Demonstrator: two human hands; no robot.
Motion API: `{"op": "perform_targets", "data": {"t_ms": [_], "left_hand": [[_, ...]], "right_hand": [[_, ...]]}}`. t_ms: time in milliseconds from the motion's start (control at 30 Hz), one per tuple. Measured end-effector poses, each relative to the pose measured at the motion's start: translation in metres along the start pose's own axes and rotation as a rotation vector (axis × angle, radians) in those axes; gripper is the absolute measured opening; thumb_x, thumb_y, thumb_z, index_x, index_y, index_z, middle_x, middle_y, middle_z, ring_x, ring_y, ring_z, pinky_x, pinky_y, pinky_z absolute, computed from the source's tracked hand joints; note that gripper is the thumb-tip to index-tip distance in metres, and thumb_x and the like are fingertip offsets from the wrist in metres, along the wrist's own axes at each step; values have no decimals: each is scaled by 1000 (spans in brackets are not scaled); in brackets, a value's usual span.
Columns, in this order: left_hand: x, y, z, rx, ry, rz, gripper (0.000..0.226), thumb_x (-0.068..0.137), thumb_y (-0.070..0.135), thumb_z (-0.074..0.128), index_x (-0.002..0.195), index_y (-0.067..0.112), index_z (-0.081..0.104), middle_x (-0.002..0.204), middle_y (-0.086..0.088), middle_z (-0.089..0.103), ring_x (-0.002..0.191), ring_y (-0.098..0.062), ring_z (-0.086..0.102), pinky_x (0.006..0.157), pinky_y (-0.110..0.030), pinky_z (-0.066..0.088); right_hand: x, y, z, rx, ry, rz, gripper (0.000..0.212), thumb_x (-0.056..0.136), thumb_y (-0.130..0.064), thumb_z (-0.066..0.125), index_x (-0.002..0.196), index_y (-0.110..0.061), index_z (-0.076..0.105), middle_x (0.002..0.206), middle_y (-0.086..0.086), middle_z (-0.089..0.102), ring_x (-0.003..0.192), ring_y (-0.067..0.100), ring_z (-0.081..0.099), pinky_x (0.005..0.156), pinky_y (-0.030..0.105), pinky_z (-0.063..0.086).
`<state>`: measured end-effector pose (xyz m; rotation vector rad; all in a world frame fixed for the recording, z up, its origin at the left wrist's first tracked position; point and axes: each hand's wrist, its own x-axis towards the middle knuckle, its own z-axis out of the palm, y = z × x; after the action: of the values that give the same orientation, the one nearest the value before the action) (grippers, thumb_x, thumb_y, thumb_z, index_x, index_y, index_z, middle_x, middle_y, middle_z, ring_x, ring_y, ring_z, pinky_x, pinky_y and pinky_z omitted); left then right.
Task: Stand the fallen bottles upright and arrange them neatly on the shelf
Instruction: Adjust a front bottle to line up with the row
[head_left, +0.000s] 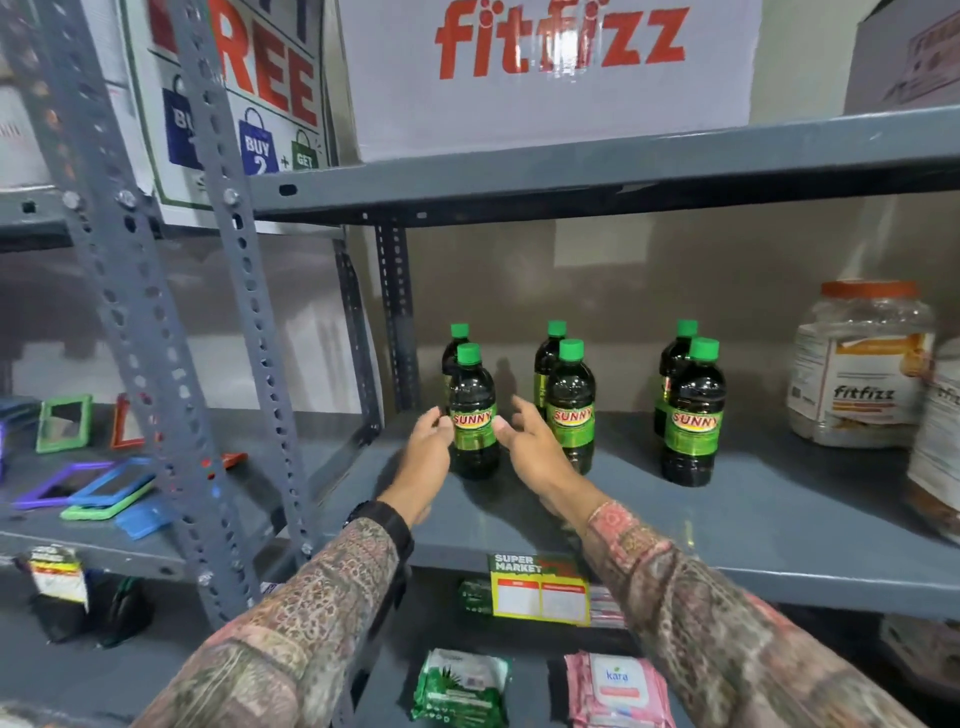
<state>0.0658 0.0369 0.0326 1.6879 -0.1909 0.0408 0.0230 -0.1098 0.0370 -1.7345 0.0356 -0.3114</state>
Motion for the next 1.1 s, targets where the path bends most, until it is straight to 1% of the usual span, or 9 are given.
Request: {"op": "perform_targets", "data": {"t_ms": [67,133,233,400,633,900,1000,1067,1100], "left_hand": [[4,-6,-1,-57,-103,-6,56,114,31,37,167,18,25,170,-4,36,156,-20,34,126,-39,28],[10,-12,-3,-77,-169,-5,57,114,38,33,168,25,23,170,1,36,156,-17,33,127,-39,25],[18,-15,-4,-98,-246,-5,53,114,41,31,165,31,30,164,4,46,151,-16,40,117,-33,28],[13,-17,-4,-39,-274,73,44,114,34,33,157,40,41,146,10,59,132,-8,52,109,-32,36],[-2,-21,-9,-35,-274,130,44,114,30,35,156,38,44,148,5,63,138,-13,55,122,-42,40],[-21,-16,-13,-30,-254,99,43,114,32,36,155,37,47,145,6,64,136,-12,56,122,-45,41],[-32,-19,-15,40,-52,113,43,110,35,43,153,36,50,141,13,66,130,-12,59,109,-36,48],[-48,-20,-18,111,179,200,37,105,31,50,140,41,61,124,21,70,115,-8,64,90,-28,49],[-57,-20,-16,112,240,267,34,103,27,53,131,42,65,117,20,72,109,-5,67,86,-26,50]], "right_hand": [[7,5,6,13,-4,19,66,111,-21,51,169,-18,21,173,10,28,159,24,30,127,40,29],[11,8,12,24,-10,18,64,111,-18,51,168,-17,23,170,7,36,155,22,37,125,36,30],[14,10,21,44,13,2,55,110,-12,52,162,-17,38,154,7,57,142,22,53,124,45,38],[10,14,26,-11,81,-25,50,108,-13,55,156,-22,44,141,1,64,131,18,59,118,45,44],[-10,19,30,8,113,-62,46,108,-18,56,152,-28,47,132,-4,68,121,9,64,103,30,51],[-27,11,34,11,124,-48,52,107,-21,59,156,-26,43,139,1,65,129,18,61,117,46,46],[-36,12,21,-35,101,5,60,102,-25,68,156,-24,43,143,3,60,130,20,60,117,46,45],[-44,15,1,-99,106,47,58,96,-28,77,148,-29,51,136,0,61,125,20,61,112,45,49],[-48,19,-11,-108,108,59,55,93,-28,80,142,-30,55,131,-1,63,121,20,63,109,46,52]]}}
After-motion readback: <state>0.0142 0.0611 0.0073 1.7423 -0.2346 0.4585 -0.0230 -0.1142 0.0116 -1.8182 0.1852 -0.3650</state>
